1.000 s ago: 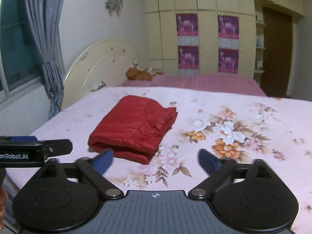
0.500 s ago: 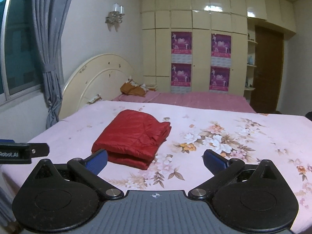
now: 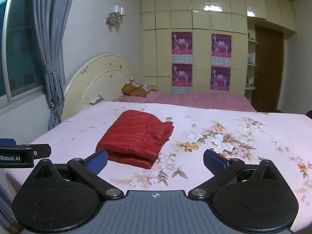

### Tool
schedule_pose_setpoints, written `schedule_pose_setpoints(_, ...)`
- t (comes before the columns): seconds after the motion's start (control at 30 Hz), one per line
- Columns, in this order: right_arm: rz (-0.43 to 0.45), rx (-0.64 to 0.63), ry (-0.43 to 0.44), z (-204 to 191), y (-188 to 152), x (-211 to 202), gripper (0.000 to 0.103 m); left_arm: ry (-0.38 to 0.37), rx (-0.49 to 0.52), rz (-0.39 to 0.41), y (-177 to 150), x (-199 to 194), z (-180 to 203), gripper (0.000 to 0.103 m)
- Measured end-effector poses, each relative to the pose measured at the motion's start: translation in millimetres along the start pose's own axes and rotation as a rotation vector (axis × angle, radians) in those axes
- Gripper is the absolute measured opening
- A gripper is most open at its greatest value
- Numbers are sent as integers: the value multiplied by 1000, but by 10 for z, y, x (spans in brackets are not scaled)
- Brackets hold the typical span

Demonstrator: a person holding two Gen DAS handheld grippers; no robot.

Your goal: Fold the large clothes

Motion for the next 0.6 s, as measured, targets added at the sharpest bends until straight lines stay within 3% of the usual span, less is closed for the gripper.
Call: schedule_pose_setpoints(0.6,-7,0,19,7,-8,34,103,10,11,-1,9,22,1,103)
Point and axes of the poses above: each gripper's, at about its wrist camera, not at the fingertips, and x roughly the way its jaws point, z to its right, y to its top, the point moved 7 cm from there along x, roughly the way its jaws point, and after that the axes turned 5 degrees about y, right-handed, at the moved point
